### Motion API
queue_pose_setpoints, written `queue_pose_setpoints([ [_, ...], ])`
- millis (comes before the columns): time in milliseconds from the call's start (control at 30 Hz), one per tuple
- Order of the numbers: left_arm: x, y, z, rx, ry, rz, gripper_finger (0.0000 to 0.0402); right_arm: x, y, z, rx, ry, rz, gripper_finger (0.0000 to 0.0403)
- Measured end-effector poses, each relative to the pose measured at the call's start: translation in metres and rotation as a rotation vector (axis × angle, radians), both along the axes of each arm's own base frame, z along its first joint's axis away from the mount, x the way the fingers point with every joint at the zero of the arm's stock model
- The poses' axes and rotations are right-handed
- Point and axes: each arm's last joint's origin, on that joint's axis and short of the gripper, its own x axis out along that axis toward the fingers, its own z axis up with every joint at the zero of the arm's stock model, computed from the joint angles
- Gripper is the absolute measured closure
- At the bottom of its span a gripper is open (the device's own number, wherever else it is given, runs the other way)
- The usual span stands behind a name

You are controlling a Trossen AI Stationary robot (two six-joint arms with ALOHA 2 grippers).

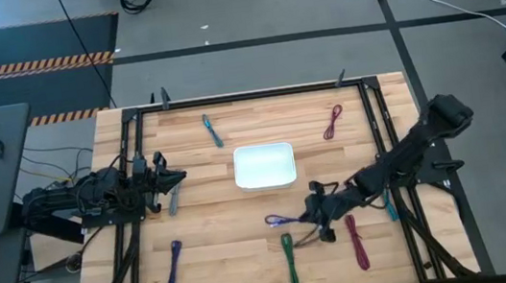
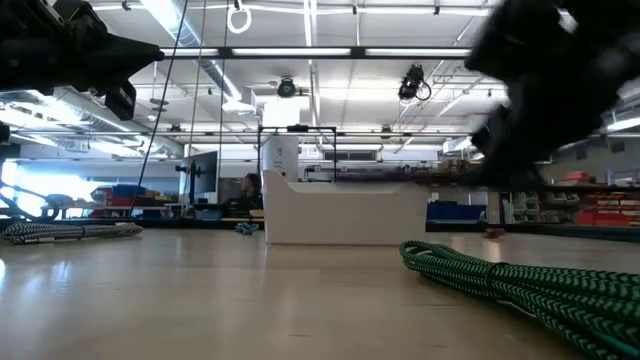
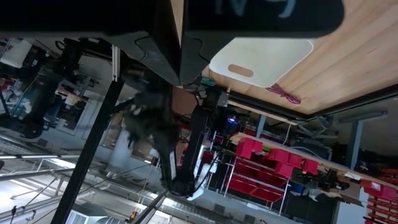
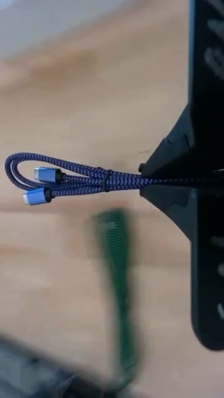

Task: Pick and place USB-C Cables
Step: Put the right black and violet charger cable into the white bin

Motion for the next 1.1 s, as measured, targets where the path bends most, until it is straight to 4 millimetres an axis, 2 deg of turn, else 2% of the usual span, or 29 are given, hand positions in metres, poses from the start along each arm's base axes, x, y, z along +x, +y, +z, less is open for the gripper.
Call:
queue_pose_setpoints([
  [100, 0.000, 0.000, 0.000, 0.000, 0.000, 0.000, 0.0386, 0.011, -0.005, 0.035, -0.070, -0.008, 0.026, 0.0384],
  [200, 0.000, 0.000, 0.000, 0.000, 0.000, 0.000, 0.0382, 0.028, -0.020, 0.075, -0.103, -0.037, 0.006, 0.0390],
  [267, 0.000, 0.000, 0.000, 0.000, -0.002, 0.000, 0.0379, 0.039, -0.037, 0.090, -0.115, 0.017, -0.024, 0.0391],
  [400, 0.000, 0.000, 0.000, 0.000, -0.001, 0.000, 0.0380, 0.062, -0.076, 0.104, -0.086, 0.137, -0.074, 0.0391],
  [567, 0.000, 0.000, 0.000, 0.000, 0.003, 0.000, 0.0387, 0.091, -0.116, 0.091, -0.052, 0.315, -0.076, 0.0391],
  [700, 0.000, 0.000, 0.000, -0.001, 0.003, 0.000, 0.0385, 0.113, -0.136, 0.077, -0.066, 0.378, -0.063, 0.0390],
  [867, 0.000, 0.000, 0.000, -0.001, 0.003, 0.000, 0.0378, 0.131, -0.148, 0.059, -0.085, 0.416, -0.055, 0.0382],
  [1000, 0.000, 0.000, 0.000, -0.001, 0.002, -0.001, 0.0379, 0.135, -0.151, 0.042, -0.089, 0.464, -0.046, 0.0371],
  [1100, 0.000, 0.000, 0.000, -0.001, 0.003, 0.000, 0.0383, 0.136, -0.151, 0.039, -0.093, 0.474, -0.039, 0.0357],
])
